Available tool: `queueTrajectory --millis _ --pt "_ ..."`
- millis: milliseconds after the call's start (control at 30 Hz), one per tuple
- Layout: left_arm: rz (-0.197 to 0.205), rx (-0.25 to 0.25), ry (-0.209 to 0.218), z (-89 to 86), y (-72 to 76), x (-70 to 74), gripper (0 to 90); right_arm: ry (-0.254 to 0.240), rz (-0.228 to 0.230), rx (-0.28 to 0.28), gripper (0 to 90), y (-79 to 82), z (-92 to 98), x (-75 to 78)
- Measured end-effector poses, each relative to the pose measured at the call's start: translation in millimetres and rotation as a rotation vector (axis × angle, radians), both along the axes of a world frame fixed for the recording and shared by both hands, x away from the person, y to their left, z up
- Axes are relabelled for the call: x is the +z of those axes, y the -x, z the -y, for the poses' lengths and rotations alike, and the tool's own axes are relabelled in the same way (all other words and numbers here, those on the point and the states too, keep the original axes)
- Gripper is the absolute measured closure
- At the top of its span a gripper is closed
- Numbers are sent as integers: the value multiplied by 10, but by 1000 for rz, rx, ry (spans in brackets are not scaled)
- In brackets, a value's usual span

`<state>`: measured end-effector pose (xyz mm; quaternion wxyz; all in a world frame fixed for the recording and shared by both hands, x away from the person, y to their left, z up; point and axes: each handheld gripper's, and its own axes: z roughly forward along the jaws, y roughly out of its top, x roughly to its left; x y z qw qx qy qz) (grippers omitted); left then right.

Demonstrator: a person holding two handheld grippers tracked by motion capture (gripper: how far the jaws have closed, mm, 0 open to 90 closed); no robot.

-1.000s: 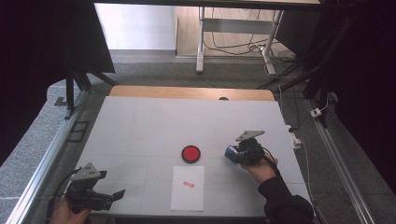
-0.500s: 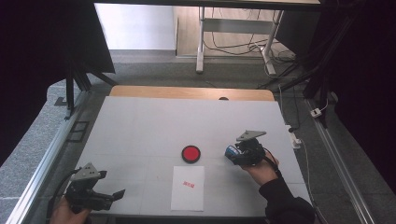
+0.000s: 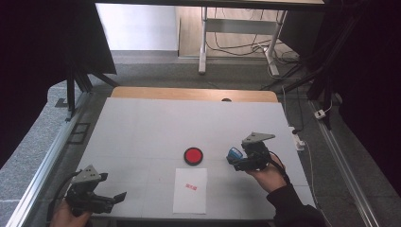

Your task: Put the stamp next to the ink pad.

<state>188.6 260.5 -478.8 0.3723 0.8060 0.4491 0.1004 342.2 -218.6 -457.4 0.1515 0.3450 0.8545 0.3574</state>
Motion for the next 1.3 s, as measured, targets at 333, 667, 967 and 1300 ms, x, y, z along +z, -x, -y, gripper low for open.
queueTrajectory --millis 333,667,967,1300 --pt "1 0 -3 8 -2 0 15 -27 -5 6 79 185 2 94" --pt "3 -3 -5 9 2 3 15 -57 33 -29 11 419 162 181" --pt "4 -2 -2 3 4 4 14 -51 34 -62 2 631 353 171" --pt "5 -1 0 2 5 5 11 -62 18 -102 0 834 569 114"
